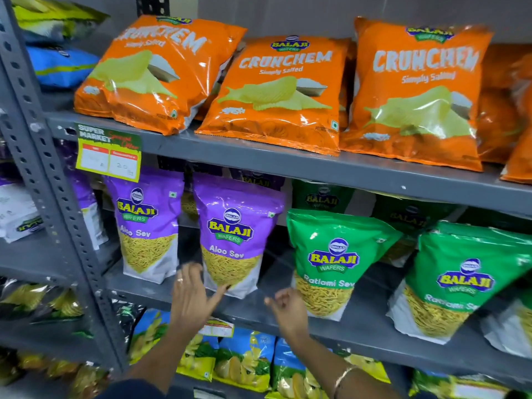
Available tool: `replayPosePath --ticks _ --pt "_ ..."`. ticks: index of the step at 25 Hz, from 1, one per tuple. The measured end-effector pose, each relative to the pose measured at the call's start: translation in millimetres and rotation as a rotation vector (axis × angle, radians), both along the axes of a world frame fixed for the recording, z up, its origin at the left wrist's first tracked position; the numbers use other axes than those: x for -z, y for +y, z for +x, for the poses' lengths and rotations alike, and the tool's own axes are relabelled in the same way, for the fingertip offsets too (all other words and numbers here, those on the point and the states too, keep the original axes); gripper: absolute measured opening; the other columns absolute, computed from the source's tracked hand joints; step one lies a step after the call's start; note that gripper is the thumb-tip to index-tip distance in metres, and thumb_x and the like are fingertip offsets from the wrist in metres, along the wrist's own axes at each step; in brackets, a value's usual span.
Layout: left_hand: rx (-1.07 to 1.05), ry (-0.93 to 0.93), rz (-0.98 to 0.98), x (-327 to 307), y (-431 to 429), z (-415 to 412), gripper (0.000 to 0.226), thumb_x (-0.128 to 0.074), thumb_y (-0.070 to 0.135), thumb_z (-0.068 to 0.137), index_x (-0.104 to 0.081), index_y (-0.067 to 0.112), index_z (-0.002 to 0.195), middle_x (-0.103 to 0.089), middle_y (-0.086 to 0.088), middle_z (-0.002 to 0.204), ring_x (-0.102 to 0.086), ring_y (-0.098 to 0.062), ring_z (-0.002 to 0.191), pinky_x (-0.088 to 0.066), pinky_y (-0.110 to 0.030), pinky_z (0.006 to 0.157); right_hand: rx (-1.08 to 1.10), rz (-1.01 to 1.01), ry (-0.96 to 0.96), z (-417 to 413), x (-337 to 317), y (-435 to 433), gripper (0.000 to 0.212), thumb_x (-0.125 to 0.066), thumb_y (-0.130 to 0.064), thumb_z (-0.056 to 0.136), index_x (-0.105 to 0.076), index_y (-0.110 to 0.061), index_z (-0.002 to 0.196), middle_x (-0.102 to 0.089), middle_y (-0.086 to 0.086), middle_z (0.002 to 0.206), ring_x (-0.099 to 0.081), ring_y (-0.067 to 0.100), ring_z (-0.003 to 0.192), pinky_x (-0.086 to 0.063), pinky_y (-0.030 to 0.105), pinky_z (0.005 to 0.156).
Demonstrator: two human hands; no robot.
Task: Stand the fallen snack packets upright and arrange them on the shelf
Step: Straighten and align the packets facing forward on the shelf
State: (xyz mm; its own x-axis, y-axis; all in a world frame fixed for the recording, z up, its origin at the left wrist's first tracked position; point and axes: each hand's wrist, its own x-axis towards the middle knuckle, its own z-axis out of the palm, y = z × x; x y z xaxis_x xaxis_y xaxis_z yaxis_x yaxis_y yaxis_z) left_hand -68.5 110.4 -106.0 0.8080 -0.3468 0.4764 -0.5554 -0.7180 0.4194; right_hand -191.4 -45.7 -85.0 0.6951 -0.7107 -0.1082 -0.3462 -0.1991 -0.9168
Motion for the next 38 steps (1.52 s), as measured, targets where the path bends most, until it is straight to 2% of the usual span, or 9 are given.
replayPosePath --ticks 3,8,11,22,26,29,32,35,38 --pt "0.249 -0.165 0.177 10 -37 -46 0.070 -0.022 0.064 0.089 -0.049 0.003 0.110 -0.067 -0.018 0.103 -0.058 -0.030 0.099 -0.040 -0.034 0.089 0.092 -0.014 0.339 -47 21 -41 0.022 -0.073 -0.024 0.074 -0.058 -0.014 0.063 -0.063 0.008 0.072 -0.064 0.025 0.081 -0.046 0.032 0.070" --pt "0.486 0.668 -0.066 -9 -131 -75 0.099 -0.081 0.033 0.064 -0.026 0.009 0.142 -0.040 -0.009 0.146 -0.041 -0.021 0.134 -0.037 -0.032 0.108 0.162 0.005 0.073 -81 9 -127 0.094 -0.084 -0.006 0.064 -0.029 -0.001 0.140 -0.042 0.016 0.140 -0.039 0.034 0.133 -0.043 0.036 0.102" --pt "0.473 0.670 -0.107 -16 -144 -67 0.094 -0.085 0.025 0.062 -0.032 0.011 0.139 -0.053 -0.009 0.139 -0.051 -0.020 0.127 -0.040 -0.026 0.099 -0.110 0.049 -0.044 -72 1 -136 0.080 -0.081 0.000 0.067 -0.037 -0.004 0.134 -0.054 0.004 0.119 -0.048 0.029 0.127 -0.046 0.022 0.085" --pt "0.460 0.690 -0.097 -23 -156 -58 0.092 -0.083 0.018 0.065 -0.032 0.010 0.141 -0.053 -0.009 0.140 -0.050 -0.023 0.129 -0.041 -0.030 0.102 -0.018 0.081 -0.083 -64 8 -133 0.075 -0.082 -0.006 0.067 -0.040 -0.001 0.130 -0.055 0.013 0.124 -0.050 0.032 0.123 -0.045 0.042 0.101" --pt "0.419 0.737 -0.086 -24 -141 -62 0.091 -0.082 0.019 0.065 -0.032 0.006 0.140 -0.045 -0.010 0.139 -0.043 -0.026 0.133 -0.039 -0.037 0.108 0.275 -0.122 0.003 -72 -4 -104 0.052 -0.084 -0.028 0.064 -0.044 -0.013 0.093 -0.056 0.007 0.092 -0.055 0.030 0.090 -0.046 0.039 0.074" --pt "0.252 0.712 -0.092 -20 -95 -41 0.025 -0.076 0.025 0.073 -0.059 0.012 0.087 -0.060 -0.007 0.086 -0.068 -0.028 0.081 -0.053 -0.028 0.062 0.160 -0.252 0.052 -68 9 -49 0.041 -0.070 -0.040 0.076 -0.032 -0.028 0.066 -0.044 -0.008 0.059 -0.045 0.019 0.058 -0.035 0.031 0.051" --pt "0.087 0.864 -0.031 -30 -33 -6 0.031 -0.066 0.031 0.082 -0.051 0.016 0.060 -0.059 -0.004 0.052 -0.058 -0.021 0.041 -0.038 -0.017 0.032 -0.128 -0.222 0.012 -29 11 -16 0.018 -0.069 -0.022 0.081 -0.052 -0.023 0.086 -0.051 -0.003 0.073 -0.048 0.017 0.068 -0.045 0.036 0.066" --pt "-0.115 0.612 -0.027 -44 2 29 0.026 -0.072 0.026 0.078 -0.057 0.006 0.086 -0.070 -0.021 0.088 -0.068 -0.031 0.082 -0.051 -0.033 0.065 -0.254 -0.100 0.015 26 -3 -14 0.077 -0.076 -0.010 0.075 -0.033 0.001 0.138 -0.052 0.015 0.127 -0.051 0.024 0.118 -0.040 0.038 0.103" --pt "0.078 0.753 -0.279 -52 1 46 0.079 -0.076 0.008 0.074 -0.032 0.002 0.139 -0.047 -0.015 0.140 -0.046 -0.029 0.130 -0.039 -0.035 0.101 -0.348 0.030 -0.028 65 -7 -15 0.092 -0.080 -0.005 0.070 -0.025 0.000 0.143 -0.038 0.014 0.149 -0.039 0.023 0.134 -0.034 0.030 0.108"
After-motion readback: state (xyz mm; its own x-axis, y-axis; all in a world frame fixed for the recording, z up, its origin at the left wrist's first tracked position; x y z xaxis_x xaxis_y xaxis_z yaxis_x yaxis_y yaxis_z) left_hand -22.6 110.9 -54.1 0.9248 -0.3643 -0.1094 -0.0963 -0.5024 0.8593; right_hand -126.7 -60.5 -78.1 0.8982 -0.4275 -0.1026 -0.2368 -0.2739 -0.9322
